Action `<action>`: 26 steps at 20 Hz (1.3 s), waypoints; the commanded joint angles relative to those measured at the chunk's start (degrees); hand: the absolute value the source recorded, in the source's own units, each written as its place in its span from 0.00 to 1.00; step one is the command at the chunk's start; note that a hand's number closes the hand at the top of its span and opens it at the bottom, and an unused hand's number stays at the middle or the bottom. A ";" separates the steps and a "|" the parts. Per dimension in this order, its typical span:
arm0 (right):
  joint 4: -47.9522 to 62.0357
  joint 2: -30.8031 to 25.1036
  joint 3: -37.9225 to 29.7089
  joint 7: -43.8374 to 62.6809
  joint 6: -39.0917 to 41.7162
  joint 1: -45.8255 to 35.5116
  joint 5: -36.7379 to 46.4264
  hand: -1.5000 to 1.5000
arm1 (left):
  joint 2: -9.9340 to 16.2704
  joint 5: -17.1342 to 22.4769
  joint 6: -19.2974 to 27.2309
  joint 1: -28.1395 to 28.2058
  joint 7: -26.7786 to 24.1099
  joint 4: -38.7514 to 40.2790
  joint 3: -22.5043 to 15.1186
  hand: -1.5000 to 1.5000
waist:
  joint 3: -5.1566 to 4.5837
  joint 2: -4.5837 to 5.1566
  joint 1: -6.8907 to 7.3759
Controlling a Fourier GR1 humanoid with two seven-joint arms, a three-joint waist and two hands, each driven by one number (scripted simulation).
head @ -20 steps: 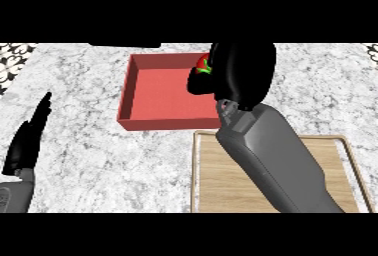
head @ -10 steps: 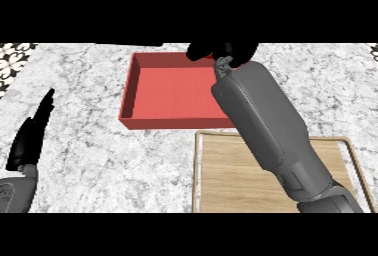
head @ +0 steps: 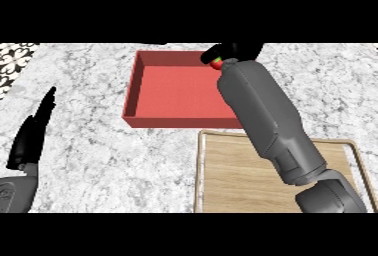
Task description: Pick the tomato from the tray and place it in the cardboard box
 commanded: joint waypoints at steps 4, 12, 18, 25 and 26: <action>8.57 0.15 -3.25 -7.48 -11.27 -3.12 -5.55 0.00 | 0.98 -0.11 -0.84 -1.72 -1.19 2.40 0.82 0.50 | -0.03 0.14 -0.15; 8.68 0.15 -4.25 -15.39 -25.45 -4.43 -5.79 0.00 | 0.26 0.40 -0.92 -0.35 -1.20 1.69 1.11 0.50 | 0.00 -0.27 -0.63; 4.18 0.07 -7.48 -20.96 -30.50 -3.28 -9.38 0.00 | -0.97 -0.54 0.87 2.55 0.35 0.06 1.19 0.50 | 0.03 -1.03 -2.91; -13.60 0.06 -1.63 -16.93 -27.31 10.17 -11.04 0.00 | 1.59 1.17 -0.10 5.60 -1.16 0.95 5.25 0.50 | 0.00 -2.72 -6.92; -16.21 -0.98 -0.69 -14.76 -25.79 11.00 -9.27 0.00 | 0.75 0.28 0.65 4.75 -0.17 1.65 4.52 0.50 | -0.02 -2.78 -7.41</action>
